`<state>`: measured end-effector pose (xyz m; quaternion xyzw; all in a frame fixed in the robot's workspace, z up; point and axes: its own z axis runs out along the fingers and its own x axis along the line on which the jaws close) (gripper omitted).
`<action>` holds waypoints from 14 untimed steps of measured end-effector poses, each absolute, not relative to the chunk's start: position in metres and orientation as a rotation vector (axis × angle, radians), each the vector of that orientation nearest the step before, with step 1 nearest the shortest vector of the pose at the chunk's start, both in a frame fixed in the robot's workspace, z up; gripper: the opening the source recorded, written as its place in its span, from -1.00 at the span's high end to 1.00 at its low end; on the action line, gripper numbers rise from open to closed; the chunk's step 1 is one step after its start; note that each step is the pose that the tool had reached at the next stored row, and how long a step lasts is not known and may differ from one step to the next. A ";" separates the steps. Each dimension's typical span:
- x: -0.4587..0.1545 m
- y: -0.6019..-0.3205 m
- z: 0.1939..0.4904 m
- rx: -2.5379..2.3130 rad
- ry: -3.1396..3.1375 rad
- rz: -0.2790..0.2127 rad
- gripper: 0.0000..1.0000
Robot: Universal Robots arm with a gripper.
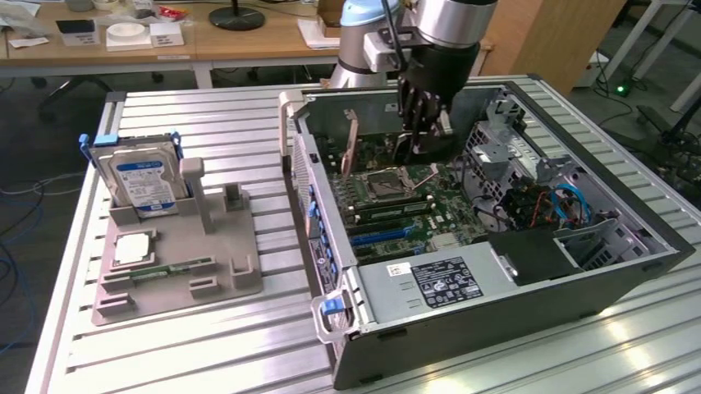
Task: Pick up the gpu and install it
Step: 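Insert the gpu into the slot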
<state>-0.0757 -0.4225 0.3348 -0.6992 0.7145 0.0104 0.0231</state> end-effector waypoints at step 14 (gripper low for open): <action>-0.078 -0.436 0.318 -2.138 2.240 0.025 0.44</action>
